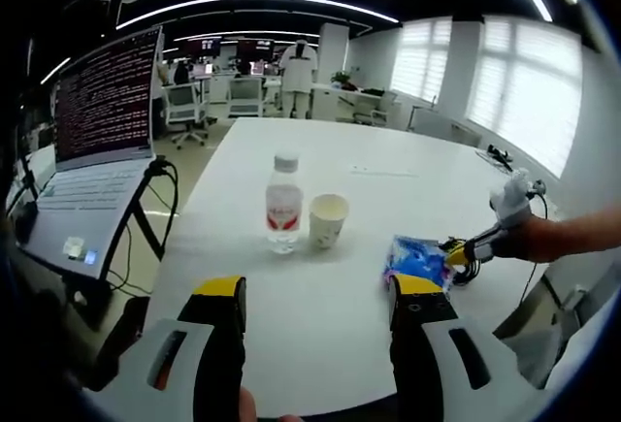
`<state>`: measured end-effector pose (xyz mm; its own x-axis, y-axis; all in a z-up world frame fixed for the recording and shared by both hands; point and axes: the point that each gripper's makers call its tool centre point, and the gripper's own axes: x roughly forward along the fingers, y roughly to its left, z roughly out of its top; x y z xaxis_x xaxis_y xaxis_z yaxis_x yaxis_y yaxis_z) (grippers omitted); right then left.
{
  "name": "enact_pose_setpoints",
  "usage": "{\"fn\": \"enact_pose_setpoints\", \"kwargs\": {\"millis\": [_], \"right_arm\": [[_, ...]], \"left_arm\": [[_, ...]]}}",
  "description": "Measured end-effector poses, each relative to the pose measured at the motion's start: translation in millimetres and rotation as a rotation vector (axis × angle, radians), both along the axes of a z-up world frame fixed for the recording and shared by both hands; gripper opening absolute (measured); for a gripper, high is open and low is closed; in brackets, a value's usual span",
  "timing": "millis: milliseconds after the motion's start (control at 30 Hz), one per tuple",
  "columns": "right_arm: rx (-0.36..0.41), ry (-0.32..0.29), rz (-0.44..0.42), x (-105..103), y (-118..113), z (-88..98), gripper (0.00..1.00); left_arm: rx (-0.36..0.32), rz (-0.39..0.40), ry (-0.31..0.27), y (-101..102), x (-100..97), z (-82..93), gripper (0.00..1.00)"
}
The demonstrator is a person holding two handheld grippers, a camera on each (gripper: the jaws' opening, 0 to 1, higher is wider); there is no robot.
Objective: Arrange the tabletop items into an orderly group along one side of the table until the central work area is clear of visible clutter.
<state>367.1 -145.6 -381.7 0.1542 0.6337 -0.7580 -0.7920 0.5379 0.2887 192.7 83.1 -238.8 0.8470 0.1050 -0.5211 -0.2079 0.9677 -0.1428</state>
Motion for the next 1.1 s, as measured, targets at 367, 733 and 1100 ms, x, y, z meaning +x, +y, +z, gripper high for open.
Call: {"fn": "enact_pose_setpoints", "kwargs": {"millis": [367,733,1100], "right_arm": [[-0.036,0.018,0.020,-27,-11,-3.1,0.04],[-0.054,0.004,0.057,-30,-10,-5.4,0.08],[-0.043,0.003,0.050,-31,-1,-4.7,0.00]], "left_arm": [[-0.006,-0.016,-0.002,-4,3.0,-0.6,0.59],[-0.016,-0.030,-0.002,-8,4.2,-3.0,0.59],[-0.014,-0.032,0.002,-9,2.4,-4.3,0.59]]}}
